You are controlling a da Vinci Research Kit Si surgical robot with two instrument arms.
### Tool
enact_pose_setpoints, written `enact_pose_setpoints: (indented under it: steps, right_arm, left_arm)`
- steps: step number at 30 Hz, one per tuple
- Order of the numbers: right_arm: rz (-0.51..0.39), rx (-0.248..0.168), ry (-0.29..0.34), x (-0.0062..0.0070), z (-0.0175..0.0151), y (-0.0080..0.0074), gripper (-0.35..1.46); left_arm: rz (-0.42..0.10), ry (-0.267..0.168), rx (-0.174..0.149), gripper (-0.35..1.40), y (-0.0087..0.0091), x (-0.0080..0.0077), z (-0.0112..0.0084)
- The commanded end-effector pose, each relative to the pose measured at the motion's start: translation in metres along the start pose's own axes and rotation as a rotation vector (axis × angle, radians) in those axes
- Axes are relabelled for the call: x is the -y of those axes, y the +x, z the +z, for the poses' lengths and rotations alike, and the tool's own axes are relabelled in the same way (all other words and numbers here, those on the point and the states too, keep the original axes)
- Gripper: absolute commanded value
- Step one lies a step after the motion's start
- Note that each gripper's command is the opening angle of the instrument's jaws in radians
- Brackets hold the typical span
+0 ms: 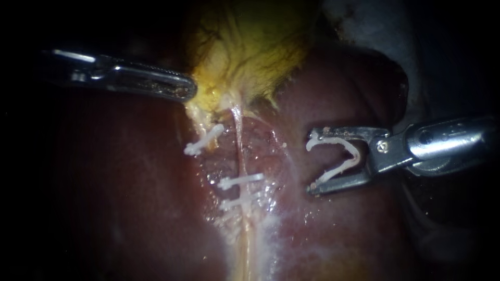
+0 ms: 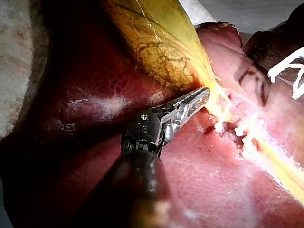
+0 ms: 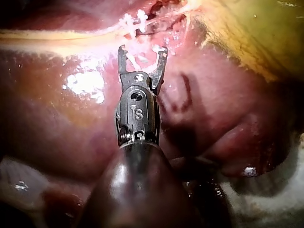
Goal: Clipping third clip right tube
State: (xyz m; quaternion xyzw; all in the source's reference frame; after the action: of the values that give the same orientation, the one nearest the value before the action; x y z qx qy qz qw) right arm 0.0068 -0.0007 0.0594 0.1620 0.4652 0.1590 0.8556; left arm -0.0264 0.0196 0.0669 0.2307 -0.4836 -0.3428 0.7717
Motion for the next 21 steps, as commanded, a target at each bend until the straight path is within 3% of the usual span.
enact_pose_setpoints:
  steps: [1, 5, 9, 16, 21]
  right_arm:
    - [0.0, 0.0, 0.0, 0.0, 0.0, 0.0, 0.59]
    - [0.001, 0.0, -0.001, 0.0, 0.0001, 0.0, 0.59]
    - [0.002, 0.0, 0.003, -0.0002, 0.0003, 0.0001, 0.59]
    - [0.0, -0.02, 0.2, -0.0012, 0.0016, 0.0011, 0.55]
    - [0.059, -0.026, 0.279, -0.0017, 0.0025, 0.0014, 0.54]
  left_arm:
    - [0.004, -0.01, 0.01, -0.35, -0.0005, 0.0, -0.0008]
    - [0.009, -0.023, 0.029, -0.35, -0.002, -0.0001, -0.0031]
    - [0.015, -0.029, 0.033, -0.35, -0.0018, 0.0, -0.003]
    - [0.017, -0.035, 0.034, -0.35, -0.0013, 0.0001, -0.0024]
    - [0.017, -0.035, 0.034, -0.35, -0.0013, 0.0001, -0.0024]
